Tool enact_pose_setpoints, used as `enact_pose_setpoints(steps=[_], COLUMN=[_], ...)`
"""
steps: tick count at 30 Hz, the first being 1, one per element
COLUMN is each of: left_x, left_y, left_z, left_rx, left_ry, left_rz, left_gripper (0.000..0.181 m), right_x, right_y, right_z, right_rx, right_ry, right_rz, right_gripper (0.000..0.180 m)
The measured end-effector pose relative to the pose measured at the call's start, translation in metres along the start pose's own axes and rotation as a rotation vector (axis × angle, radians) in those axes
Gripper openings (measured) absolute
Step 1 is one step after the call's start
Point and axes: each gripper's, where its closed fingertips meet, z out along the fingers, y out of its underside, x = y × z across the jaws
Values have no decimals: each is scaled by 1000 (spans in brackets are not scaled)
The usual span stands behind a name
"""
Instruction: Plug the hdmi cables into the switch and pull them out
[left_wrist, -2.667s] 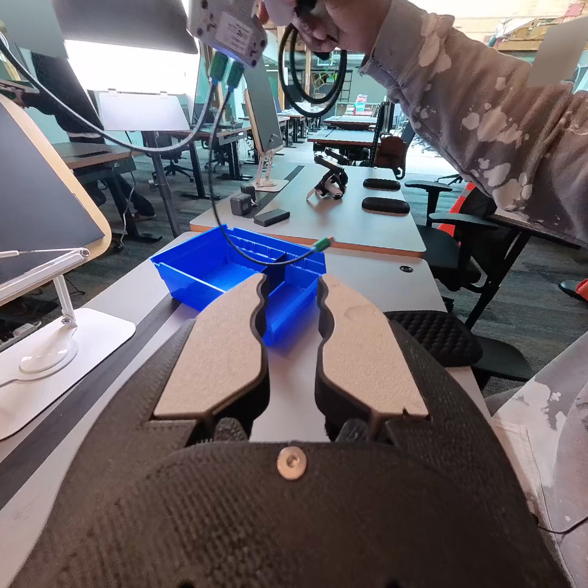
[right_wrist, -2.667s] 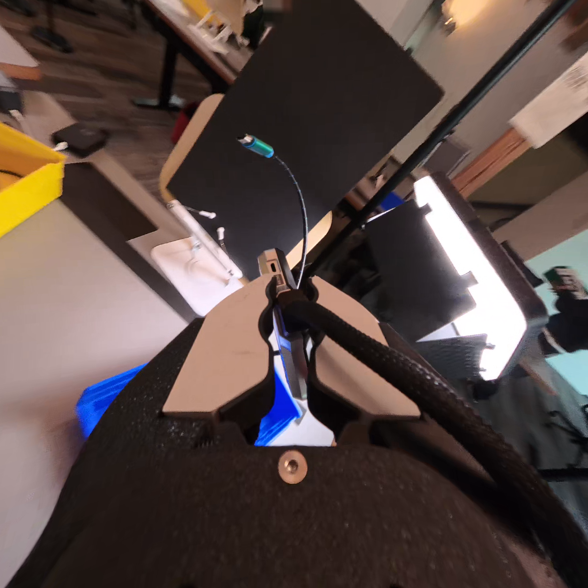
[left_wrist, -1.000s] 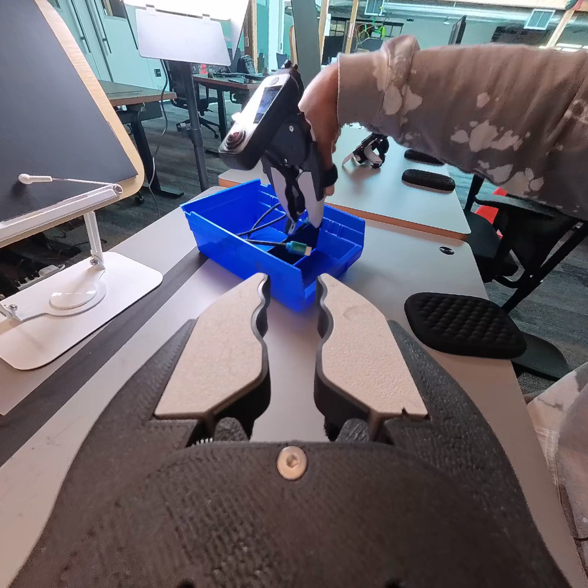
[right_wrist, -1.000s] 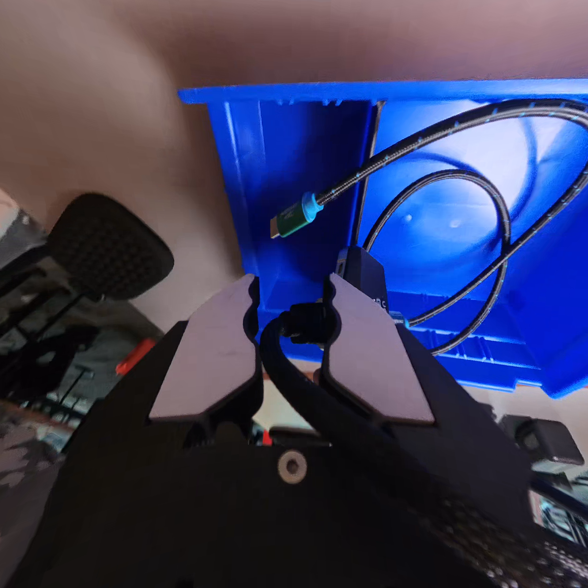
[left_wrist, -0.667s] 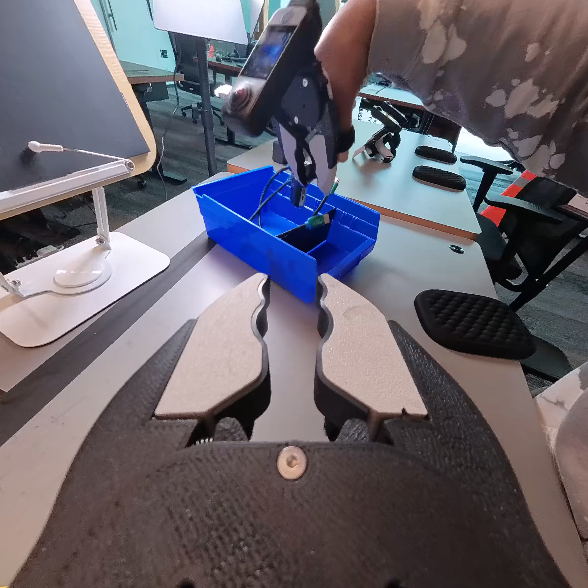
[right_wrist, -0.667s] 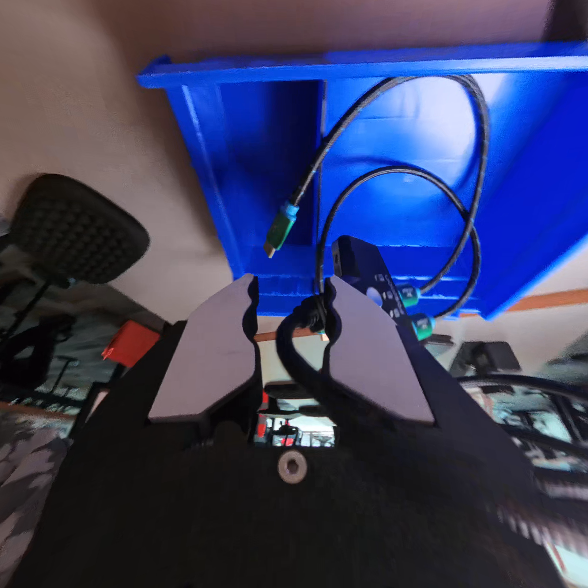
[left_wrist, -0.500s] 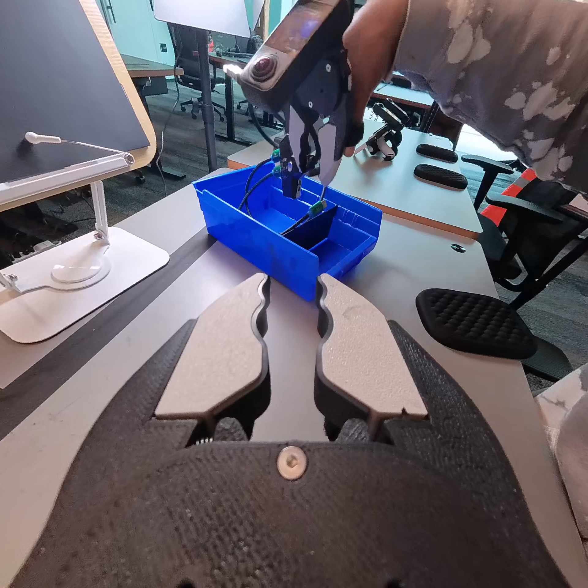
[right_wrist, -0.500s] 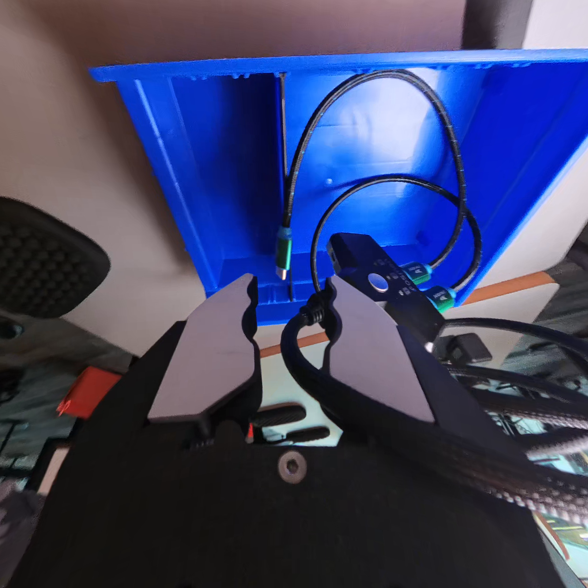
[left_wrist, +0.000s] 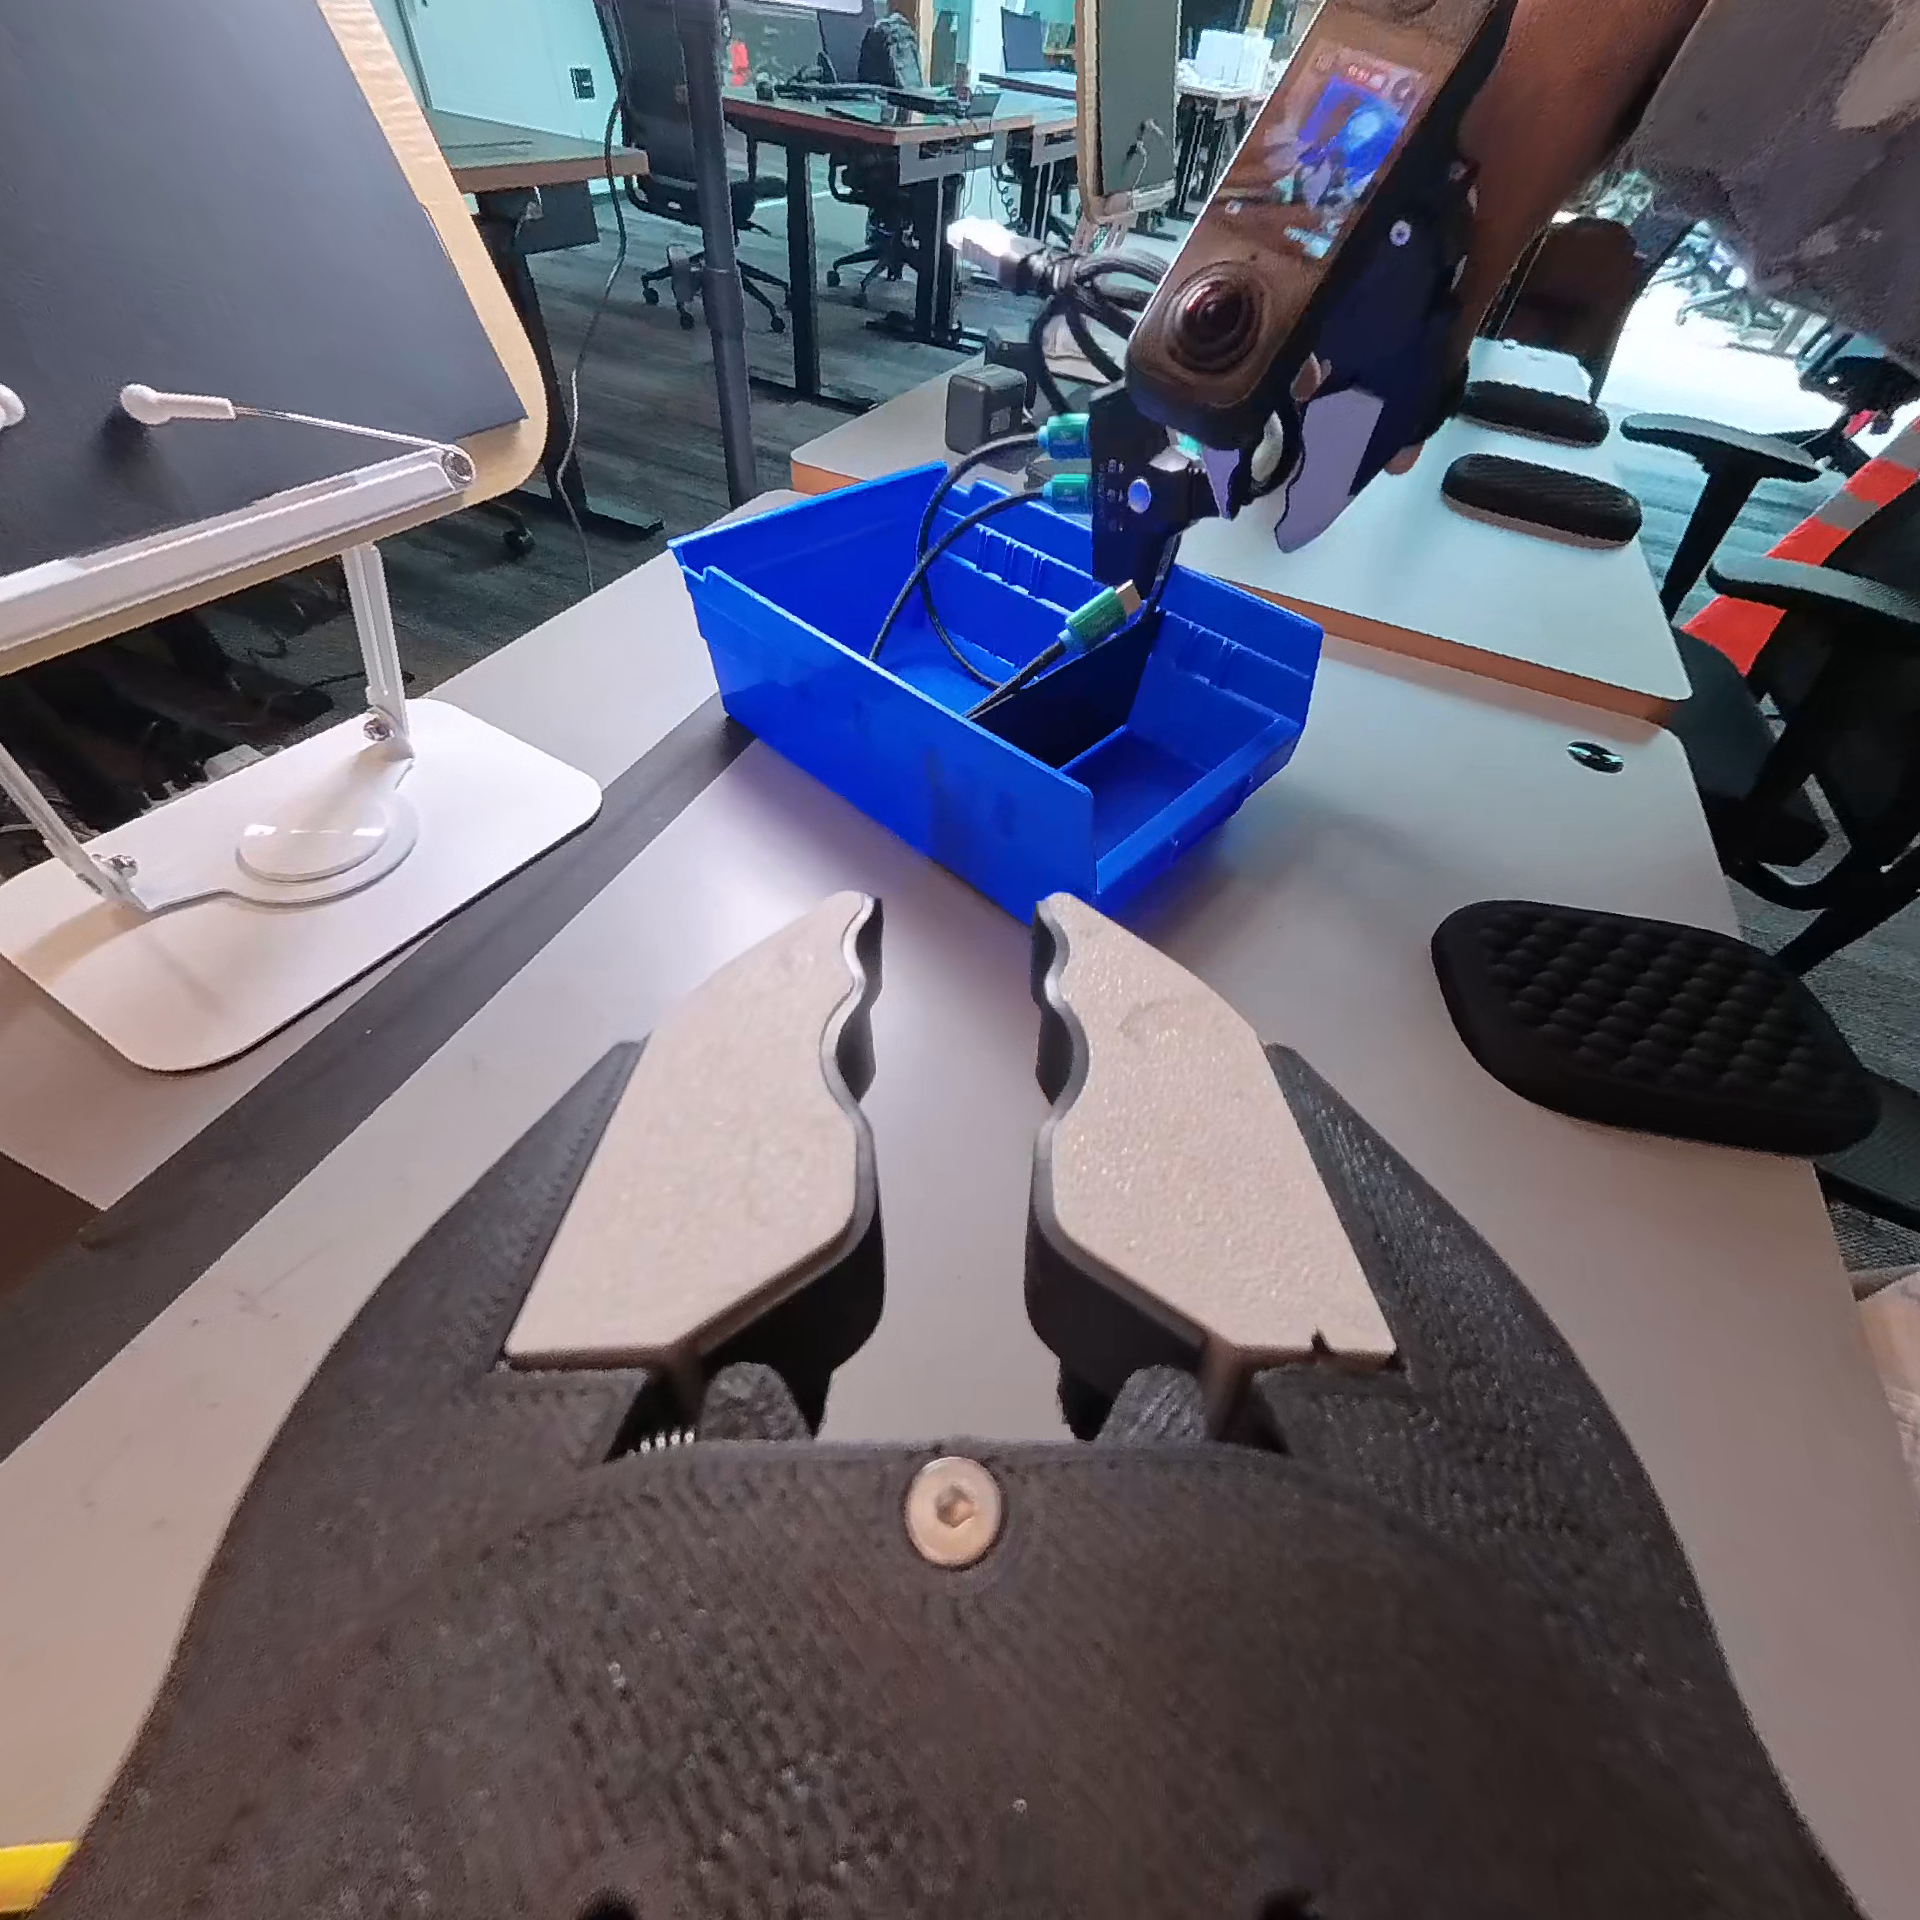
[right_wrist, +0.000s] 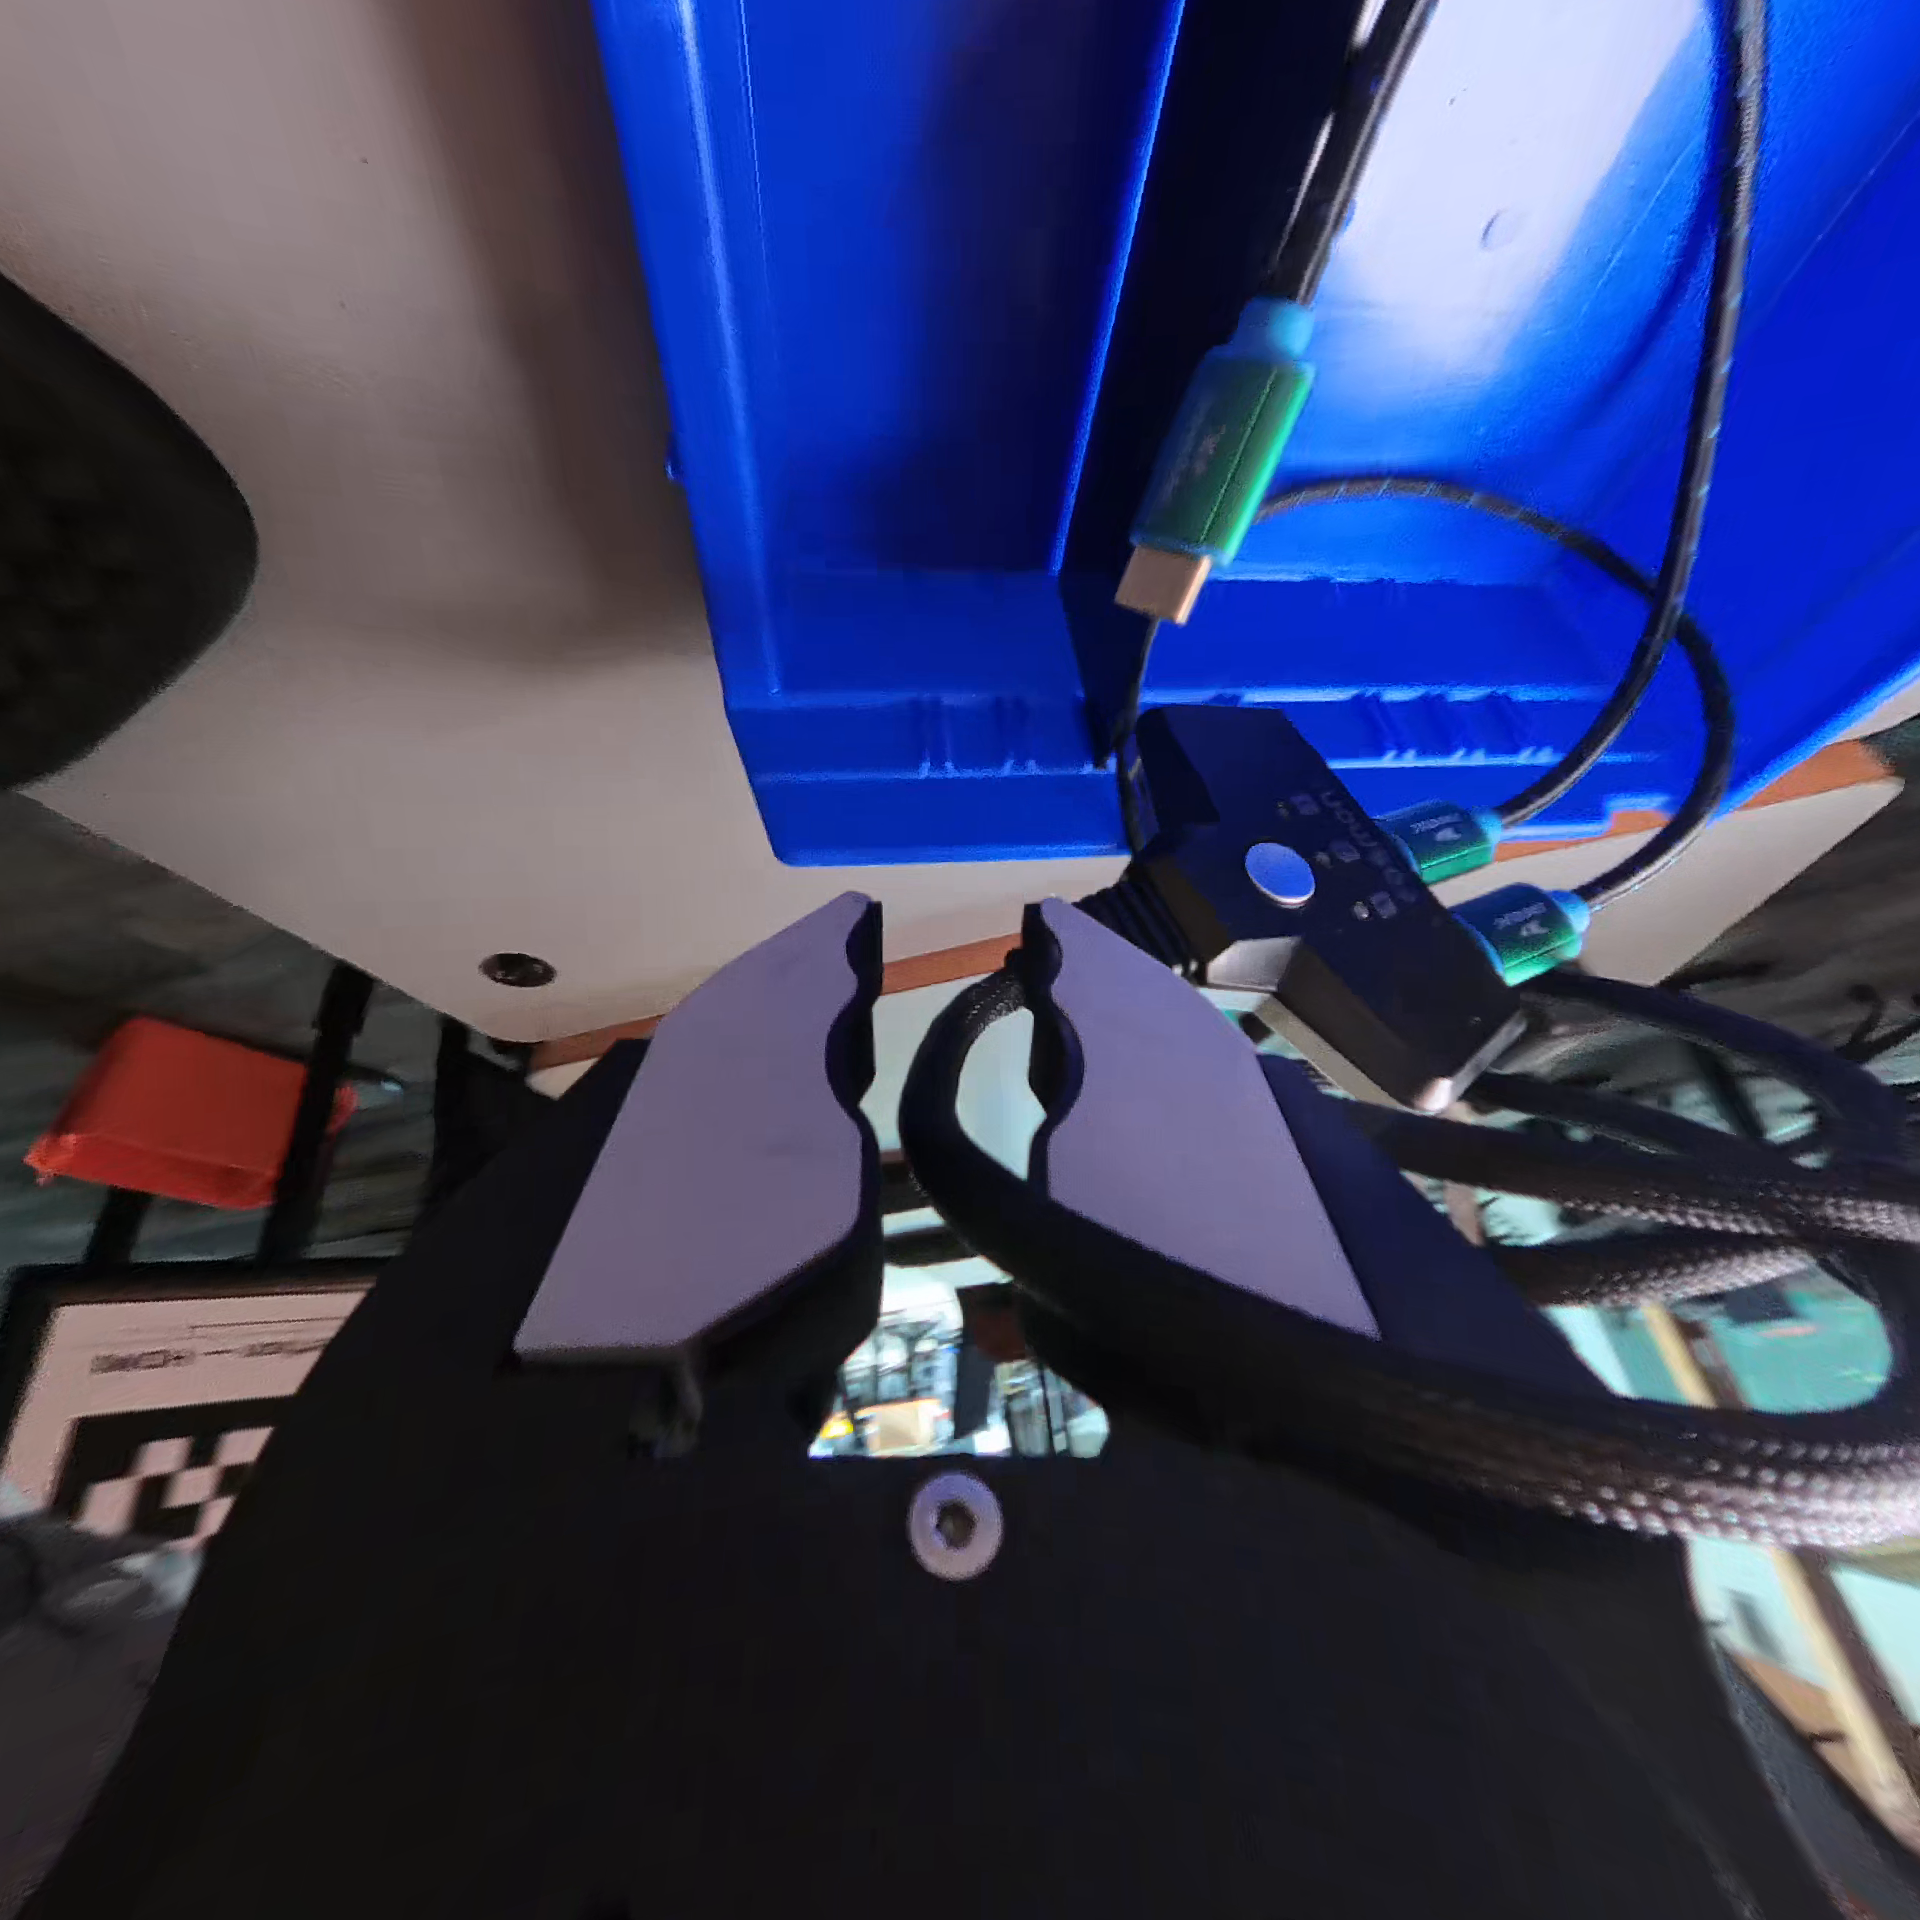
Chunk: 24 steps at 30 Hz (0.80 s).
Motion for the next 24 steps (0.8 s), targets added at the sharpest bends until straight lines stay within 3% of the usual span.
enact_pose_setpoints(steps=[4, 9, 13, 24], left_x=[0, -1, -1, -9], left_y=[2, 2, 2, -1], left_z=[2, 2, 1, -7], left_rx=[-8, -9, -12, -9], left_ry=[0, 0, -5, -50], left_rz=[2, -1, 5, 12], left_gripper=[27, 27, 27, 27], right_x=[31, 90, 92, 49], right_y=[-22, -42, -46, -35], right_z=[-20, -67, -70, -126], right_rx=[146, 302, 470, 1371], right_ry=[198, 668, 575, 464], right_rz=[-114, -159, 37, 669], right_gripper=[26, 20, 25, 51])
